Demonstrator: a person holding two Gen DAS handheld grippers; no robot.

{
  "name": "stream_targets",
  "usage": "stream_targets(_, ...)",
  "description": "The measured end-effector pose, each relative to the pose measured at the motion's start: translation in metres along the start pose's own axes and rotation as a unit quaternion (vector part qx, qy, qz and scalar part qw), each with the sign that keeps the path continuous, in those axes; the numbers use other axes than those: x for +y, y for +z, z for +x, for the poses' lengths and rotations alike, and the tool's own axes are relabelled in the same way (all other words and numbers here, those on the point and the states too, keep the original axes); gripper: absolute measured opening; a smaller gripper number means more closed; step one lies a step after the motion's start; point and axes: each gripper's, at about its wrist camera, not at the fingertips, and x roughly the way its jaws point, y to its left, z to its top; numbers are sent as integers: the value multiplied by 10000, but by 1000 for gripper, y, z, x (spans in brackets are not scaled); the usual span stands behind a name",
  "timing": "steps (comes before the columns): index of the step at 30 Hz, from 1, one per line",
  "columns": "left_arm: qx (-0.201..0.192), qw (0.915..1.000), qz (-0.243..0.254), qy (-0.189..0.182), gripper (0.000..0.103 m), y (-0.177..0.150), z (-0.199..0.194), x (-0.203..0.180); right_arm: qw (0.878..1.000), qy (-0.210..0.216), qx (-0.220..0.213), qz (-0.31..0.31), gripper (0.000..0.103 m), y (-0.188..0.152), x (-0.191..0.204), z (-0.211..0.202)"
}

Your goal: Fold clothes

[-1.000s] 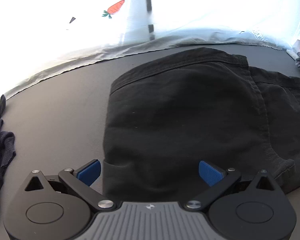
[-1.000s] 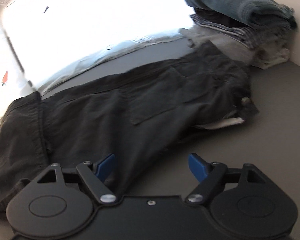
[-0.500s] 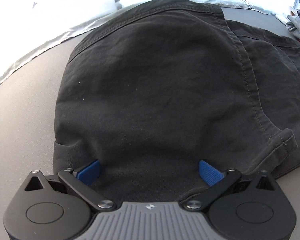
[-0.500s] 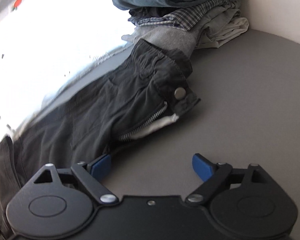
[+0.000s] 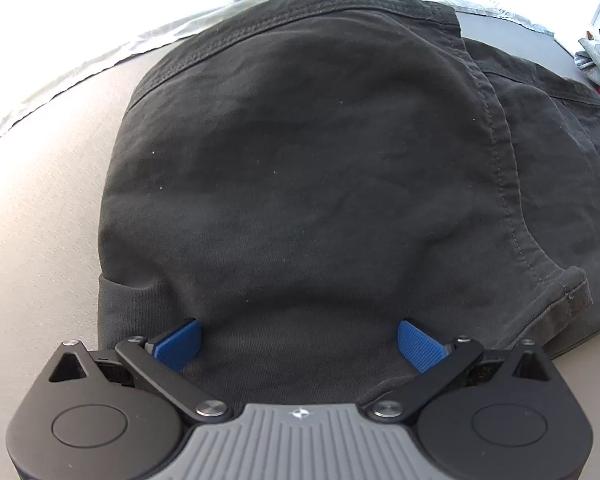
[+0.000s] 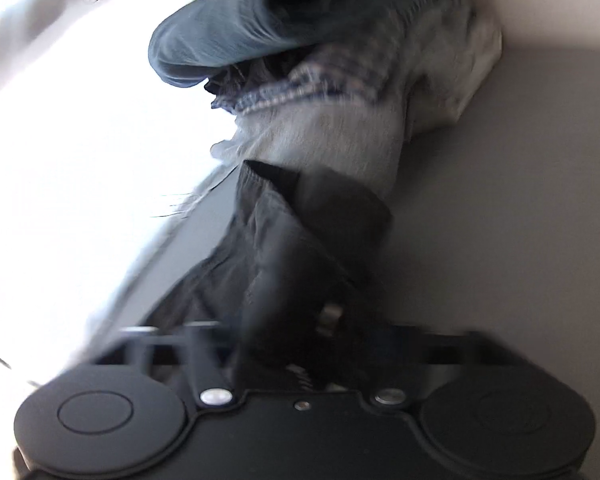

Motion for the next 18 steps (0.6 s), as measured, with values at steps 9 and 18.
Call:
stream_targets(9, 222, 9997, 9, -113, 103, 5, 9, 9, 8864, 2321, -260, 3996, 31, -46, -54, -23)
stream_targets(18, 256, 9994, -223, 80, 103, 2, -2, 17, 8440, 3551, 263, 4012, 30, -76, 35, -55)
